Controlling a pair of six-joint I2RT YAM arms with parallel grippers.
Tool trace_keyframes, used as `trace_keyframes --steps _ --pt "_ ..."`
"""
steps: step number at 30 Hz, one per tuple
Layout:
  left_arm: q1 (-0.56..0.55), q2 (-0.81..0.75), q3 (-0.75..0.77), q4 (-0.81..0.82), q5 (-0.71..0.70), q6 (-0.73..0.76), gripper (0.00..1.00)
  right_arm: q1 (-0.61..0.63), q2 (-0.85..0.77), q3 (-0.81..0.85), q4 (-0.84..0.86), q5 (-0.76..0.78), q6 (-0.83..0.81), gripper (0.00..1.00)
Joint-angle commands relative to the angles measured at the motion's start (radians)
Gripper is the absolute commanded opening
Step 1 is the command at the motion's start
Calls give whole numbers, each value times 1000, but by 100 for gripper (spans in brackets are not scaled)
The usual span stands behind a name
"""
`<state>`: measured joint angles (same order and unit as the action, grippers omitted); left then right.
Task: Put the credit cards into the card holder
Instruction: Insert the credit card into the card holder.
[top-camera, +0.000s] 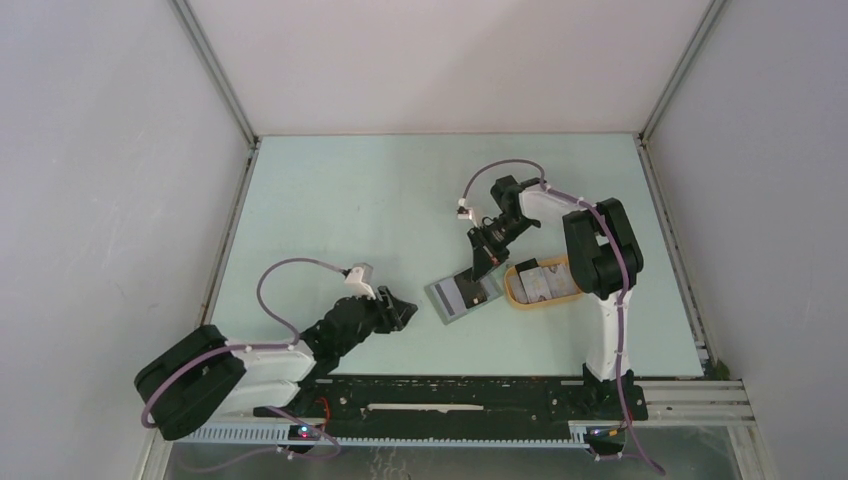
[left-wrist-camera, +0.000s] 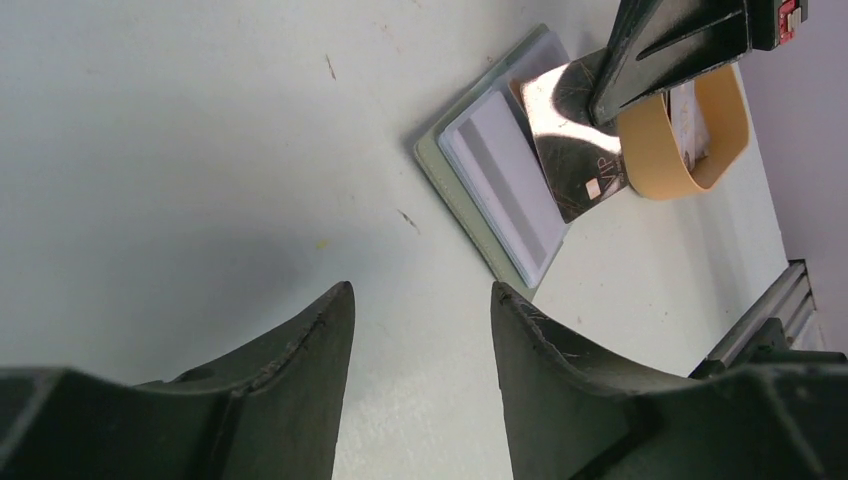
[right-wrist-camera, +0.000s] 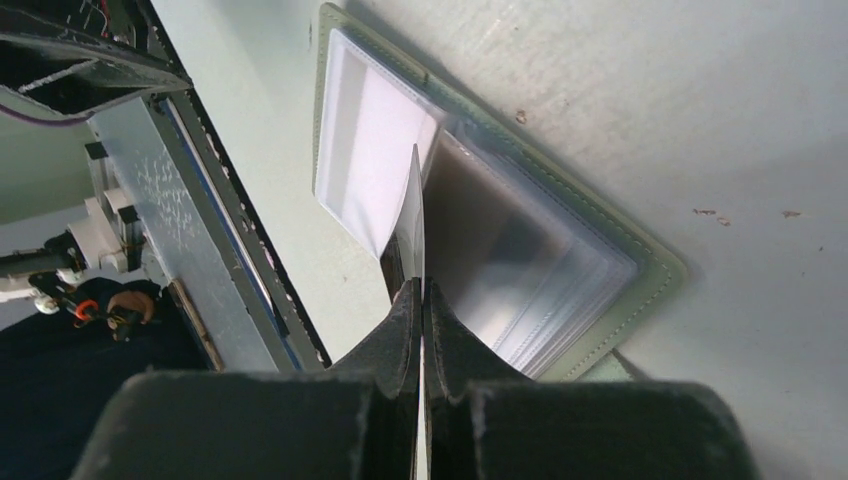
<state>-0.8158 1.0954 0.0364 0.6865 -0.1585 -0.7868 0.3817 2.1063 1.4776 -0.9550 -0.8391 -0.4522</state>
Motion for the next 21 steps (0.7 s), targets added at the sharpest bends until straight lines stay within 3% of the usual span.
trace_keyframes --steps 1,21 --pt "-9 74 50 126 10 -85 57 -7 -25 -31 89 38 69 0" --pt "-94 219 190 148 -24 -76 52 -3 -91 -114 228 62 183 0"
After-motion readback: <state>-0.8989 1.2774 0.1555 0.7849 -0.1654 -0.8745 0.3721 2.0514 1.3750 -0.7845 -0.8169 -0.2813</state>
